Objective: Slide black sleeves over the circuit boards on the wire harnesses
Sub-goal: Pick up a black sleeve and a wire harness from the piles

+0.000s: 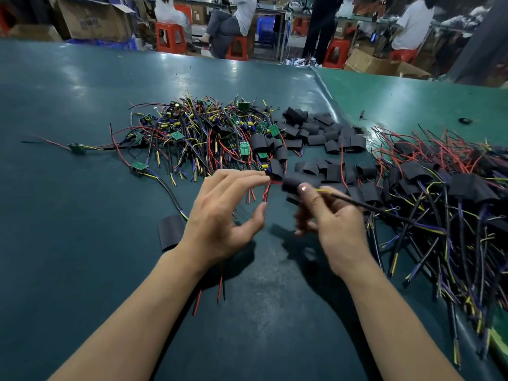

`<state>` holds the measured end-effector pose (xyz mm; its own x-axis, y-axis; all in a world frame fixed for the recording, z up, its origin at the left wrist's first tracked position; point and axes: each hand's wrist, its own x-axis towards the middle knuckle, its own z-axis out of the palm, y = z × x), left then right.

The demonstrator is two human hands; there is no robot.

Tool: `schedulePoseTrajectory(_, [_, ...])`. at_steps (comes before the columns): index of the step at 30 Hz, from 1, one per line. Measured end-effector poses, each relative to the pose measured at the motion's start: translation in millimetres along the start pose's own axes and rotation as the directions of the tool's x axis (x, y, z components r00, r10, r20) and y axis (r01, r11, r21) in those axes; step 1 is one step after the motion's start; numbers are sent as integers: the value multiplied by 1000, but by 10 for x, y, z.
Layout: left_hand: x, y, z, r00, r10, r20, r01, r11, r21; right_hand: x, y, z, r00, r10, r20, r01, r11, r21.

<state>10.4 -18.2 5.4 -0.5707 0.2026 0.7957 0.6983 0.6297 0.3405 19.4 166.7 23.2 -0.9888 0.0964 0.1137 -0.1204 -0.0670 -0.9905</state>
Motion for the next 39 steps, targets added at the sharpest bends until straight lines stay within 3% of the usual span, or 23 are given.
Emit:
schedulePoseTrajectory(2, [-7,-24,-16,999,-26,-32,26,1000,17,61,-107,-103,980,-29,-199,48,995,91])
schedulePoseTrajectory(5, [-26,-49,-44,998,-58,-35,59,998,28,157,-305,-415,881,-9,-472,154,950,270])
schedulePoseTrajectory(7, [-30,-42,-43,995,-89,-37,92,993,78,212,-434,-659,851,99,-516,143,901,408])
schedulePoseTrajectory(9, [-34,-56,-32,988,-149,-39,154,968,199,243,-487,-816,872,218,-437,28,871,490])
schedulePoseTrajectory(12, [-40,-170,-45,936,-342,-83,346,850,398,254,-391,-838,890,222,-398,-68,929,365])
schedulePoseTrajectory(15, [-51,-281,-58,828,-560,-26,504,724,472,258,-278,-760,885,128,-449,-18,971,240])
schedulePoseTrajectory(19, [-76,-281,-4,800,-596,69,503,729,465,247,-175,-622,893,-80,-442,94,995,10])
schedulePoseTrajectory(23, [-77,-258,-14,796,-603,54,530,737,419,178,-49,-490,906,-271,-325,205,953,-221])
schedulePoseTrajectory(27, [-66,-199,-28,788,-614,39,573,755,319,140,53,-377,911,-350,-217,255,894,-369])
schedulePoseTrajectory(32, [-25,-117,-52,809,-585,-58,580,810,-82,74,136,-215,919,-390,-63,298,789,-538])
schedulePoseTrajectory(35, [3,-60,-32,766,-640,-68,591,741,-318,-12,150,-90,922,-333,197,386,760,-523])
schedulePoseTrajectory(37, [10,-59,-15,754,-652,-80,611,741,-279,-60,171,-21,880,-273,389,462,684,-564])
schedulePoseTrajectory(39, [-8,-79,-15,796,-600,-77,591,799,-112,-87,188,24,840,-234,489,520,603,-605])
